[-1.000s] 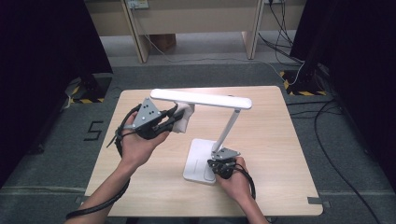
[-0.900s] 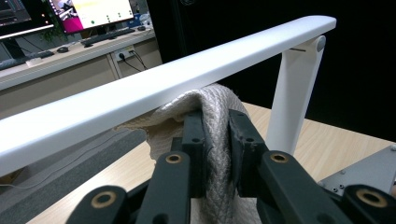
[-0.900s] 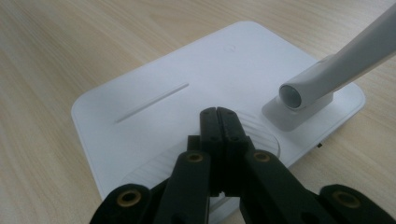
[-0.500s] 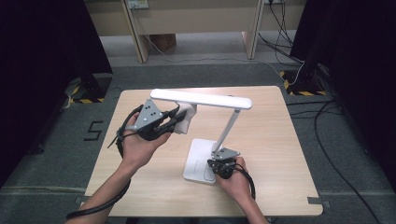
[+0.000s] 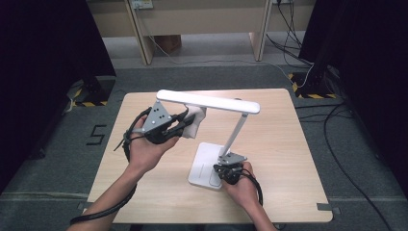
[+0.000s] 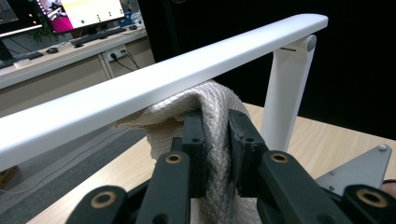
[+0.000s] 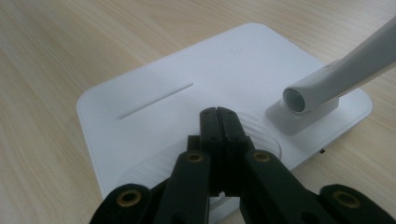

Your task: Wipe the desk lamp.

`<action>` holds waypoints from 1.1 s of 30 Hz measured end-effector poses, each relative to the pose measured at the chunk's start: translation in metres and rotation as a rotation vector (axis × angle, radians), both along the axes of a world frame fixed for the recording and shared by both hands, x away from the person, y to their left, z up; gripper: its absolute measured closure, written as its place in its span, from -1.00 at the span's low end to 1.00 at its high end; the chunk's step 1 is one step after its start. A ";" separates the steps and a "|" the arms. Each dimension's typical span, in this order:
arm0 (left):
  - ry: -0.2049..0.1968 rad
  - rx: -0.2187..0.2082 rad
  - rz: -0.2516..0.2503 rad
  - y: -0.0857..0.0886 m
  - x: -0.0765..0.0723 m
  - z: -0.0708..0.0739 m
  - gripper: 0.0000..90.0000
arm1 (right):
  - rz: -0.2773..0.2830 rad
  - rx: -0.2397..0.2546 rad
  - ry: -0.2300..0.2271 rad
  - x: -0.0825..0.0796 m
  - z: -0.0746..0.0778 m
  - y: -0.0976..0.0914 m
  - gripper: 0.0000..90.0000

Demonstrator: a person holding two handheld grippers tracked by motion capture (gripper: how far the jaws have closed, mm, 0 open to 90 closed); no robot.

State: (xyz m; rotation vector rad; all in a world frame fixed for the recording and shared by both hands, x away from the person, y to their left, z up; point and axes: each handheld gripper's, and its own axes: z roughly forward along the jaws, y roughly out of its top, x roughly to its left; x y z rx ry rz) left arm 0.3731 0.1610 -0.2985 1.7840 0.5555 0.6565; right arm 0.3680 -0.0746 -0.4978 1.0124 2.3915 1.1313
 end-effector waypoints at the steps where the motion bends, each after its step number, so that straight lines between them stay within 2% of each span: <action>1: 0.001 -0.001 0.000 -0.001 0.000 0.000 0.74 | 0.000 0.000 0.000 0.000 0.000 0.000 1.00; 11: 0.003 0.005 -0.006 -0.006 0.003 0.000 0.74 | 0.002 0.000 0.000 0.000 0.000 0.000 1.00; 33: 0.006 0.016 -0.044 -0.030 0.007 0.002 0.74 | 0.001 0.001 0.003 0.000 0.000 0.000 1.00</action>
